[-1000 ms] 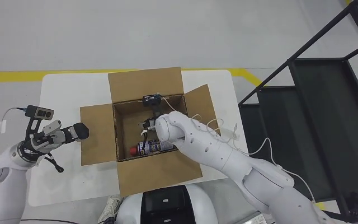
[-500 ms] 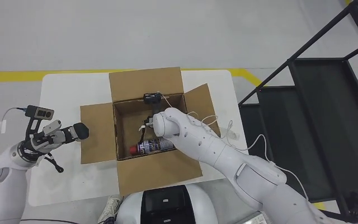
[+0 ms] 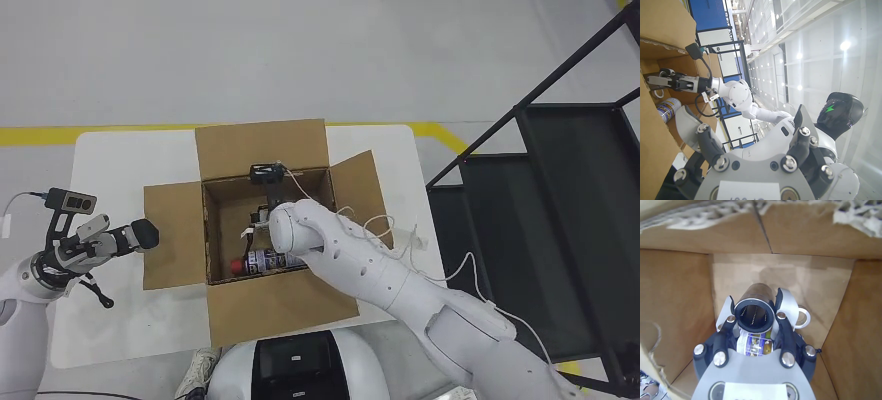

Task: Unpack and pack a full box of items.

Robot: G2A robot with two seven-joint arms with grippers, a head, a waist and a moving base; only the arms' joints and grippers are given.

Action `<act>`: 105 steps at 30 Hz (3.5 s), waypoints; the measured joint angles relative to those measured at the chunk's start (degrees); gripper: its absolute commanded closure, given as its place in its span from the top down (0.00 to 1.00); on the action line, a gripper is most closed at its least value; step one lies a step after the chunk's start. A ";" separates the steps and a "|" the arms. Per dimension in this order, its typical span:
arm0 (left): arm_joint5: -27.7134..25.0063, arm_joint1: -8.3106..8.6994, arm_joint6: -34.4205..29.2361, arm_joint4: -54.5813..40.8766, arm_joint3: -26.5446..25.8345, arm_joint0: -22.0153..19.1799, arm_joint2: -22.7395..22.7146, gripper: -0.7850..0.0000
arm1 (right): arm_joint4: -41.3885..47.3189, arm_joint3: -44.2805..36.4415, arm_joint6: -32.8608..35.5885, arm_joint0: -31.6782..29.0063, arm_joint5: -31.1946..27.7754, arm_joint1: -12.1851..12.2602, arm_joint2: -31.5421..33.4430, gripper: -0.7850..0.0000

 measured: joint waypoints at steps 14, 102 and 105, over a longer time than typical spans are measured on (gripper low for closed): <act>0.00 0.00 0.00 0.00 0.00 0.00 0.00 1.00 | -13.39 -27.56 14.98 -11.41 -8.30 7.03 12.99 0.00; 0.00 0.00 0.00 0.00 0.00 0.00 0.00 1.00 | -18.51 4.33 17.02 -9.72 -15.64 13.35 46.21 0.00; 0.00 0.00 0.00 0.00 0.00 0.00 0.00 1.00 | -17.65 7.49 15.09 -8.17 -14.96 13.02 45.36 0.00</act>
